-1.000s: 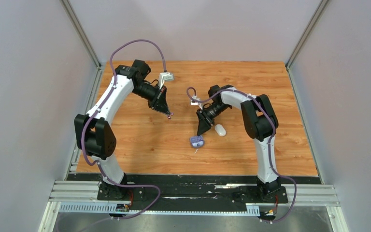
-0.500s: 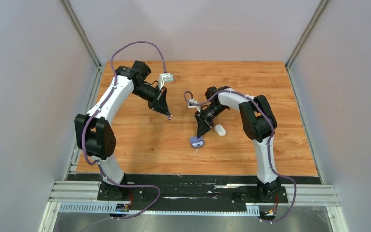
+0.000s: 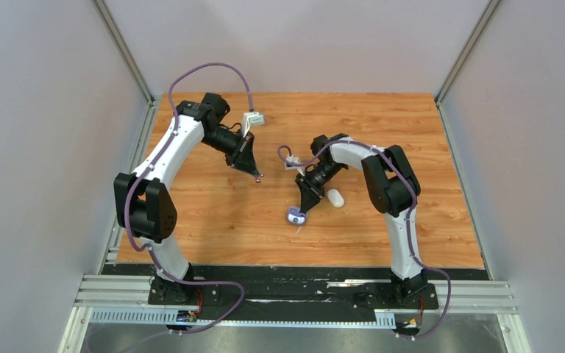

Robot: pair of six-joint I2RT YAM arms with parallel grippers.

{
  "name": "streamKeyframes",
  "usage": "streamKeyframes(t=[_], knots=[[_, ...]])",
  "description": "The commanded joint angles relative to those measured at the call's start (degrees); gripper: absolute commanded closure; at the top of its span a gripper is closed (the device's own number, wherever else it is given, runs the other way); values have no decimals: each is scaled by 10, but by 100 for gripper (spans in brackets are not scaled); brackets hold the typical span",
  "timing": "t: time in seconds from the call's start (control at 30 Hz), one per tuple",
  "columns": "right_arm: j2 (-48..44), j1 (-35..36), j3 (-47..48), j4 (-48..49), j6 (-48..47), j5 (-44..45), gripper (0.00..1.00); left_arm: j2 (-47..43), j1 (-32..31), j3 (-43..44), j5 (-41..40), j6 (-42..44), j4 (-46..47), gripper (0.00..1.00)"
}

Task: Insert the wireless bluetooth earbuds into the charging case
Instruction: Pick up the charging case at the center of the board, then place the earbud in the charging case.

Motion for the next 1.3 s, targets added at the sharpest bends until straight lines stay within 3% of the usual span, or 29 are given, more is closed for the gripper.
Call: streamKeyframes(t=[0.0, 0.33, 0.53, 0.97, 1.07, 1.27], knots=[[-15, 2, -8, 3, -35, 1, 82, -22, 2, 1, 13, 2, 4, 100], [-92, 6, 30, 26, -29, 14, 99, -21, 5, 13, 7, 17, -11, 100], [-182, 19, 31, 104, -37, 75, 100, -18, 17, 24, 2, 23, -13, 100], [-361, 82, -151, 488, -156, 276, 100, -6, 19, 173, 20, 15, -36, 100], [-376, 98, -172, 555, -182, 309, 100, -25, 19, 161, 21, -5, 12, 100], [-387, 120, -175, 623, -220, 352, 100, -91, 14, 57, 6, -88, 191, 100]])
